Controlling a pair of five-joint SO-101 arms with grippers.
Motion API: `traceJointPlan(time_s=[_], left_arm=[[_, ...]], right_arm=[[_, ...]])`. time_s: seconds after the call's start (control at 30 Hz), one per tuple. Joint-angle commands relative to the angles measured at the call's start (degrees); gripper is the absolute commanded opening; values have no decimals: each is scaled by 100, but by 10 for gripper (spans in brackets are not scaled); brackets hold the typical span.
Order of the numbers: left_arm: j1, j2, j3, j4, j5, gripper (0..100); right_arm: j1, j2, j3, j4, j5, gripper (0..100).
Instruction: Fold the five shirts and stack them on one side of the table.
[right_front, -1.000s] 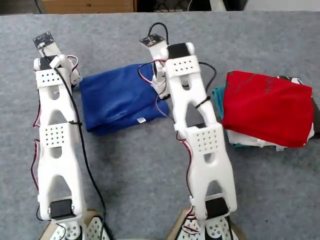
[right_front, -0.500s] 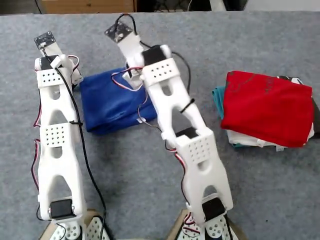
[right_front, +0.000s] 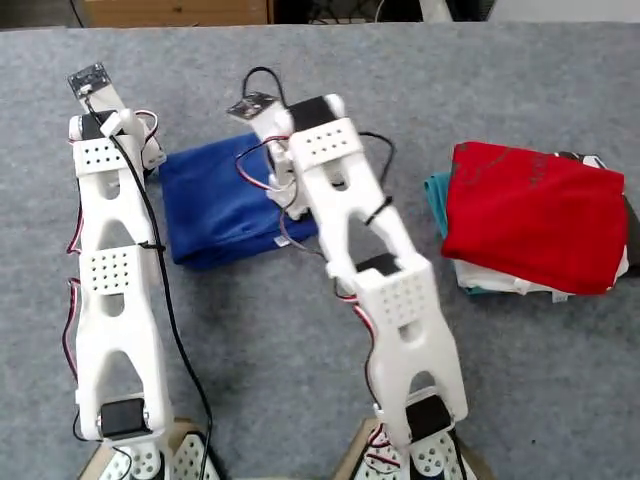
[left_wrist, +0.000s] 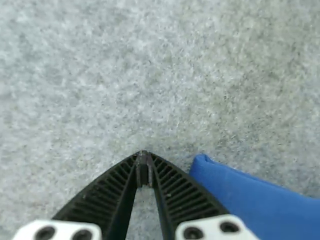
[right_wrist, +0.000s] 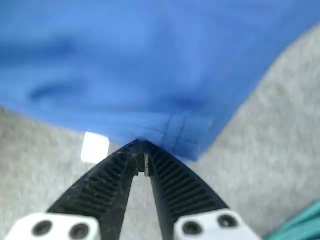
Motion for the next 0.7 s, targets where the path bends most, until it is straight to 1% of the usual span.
traceJointPlan(time_s=[0.0,0.1,0.13,0.2,0.27,0.37,0.53,0.57,0.67], left_arm=[[-57,-246,-207,-88,18,30],[-57,-246,-207,-88,18,30],[-57,-246,-207,-88,18,30],[-57,-246,-207,-88,18,30],[-48,-246,-207,-88,18,30],[-48,-246,-207,-62,18,30],[-48,-246,-207,-62,18,30],[-48,-246,-207,-62,18,30],[-48,-246,-207,-62,18,30]], right_arm=[[149,-1200,1657,70,352,12],[325,-1982,3064,-123,958,12],[457,-2237,3336,-273,1152,12],[677,-2668,3363,-695,1310,12],[651,-2993,2993,-1187,1301,13],[273,-3002,2396,-1943,1134,13],[-18,-2035,2246,-3692,501,13],[-26,-1798,2255,-3886,440,13],[-9,-1253,2141,-3745,404,13]])
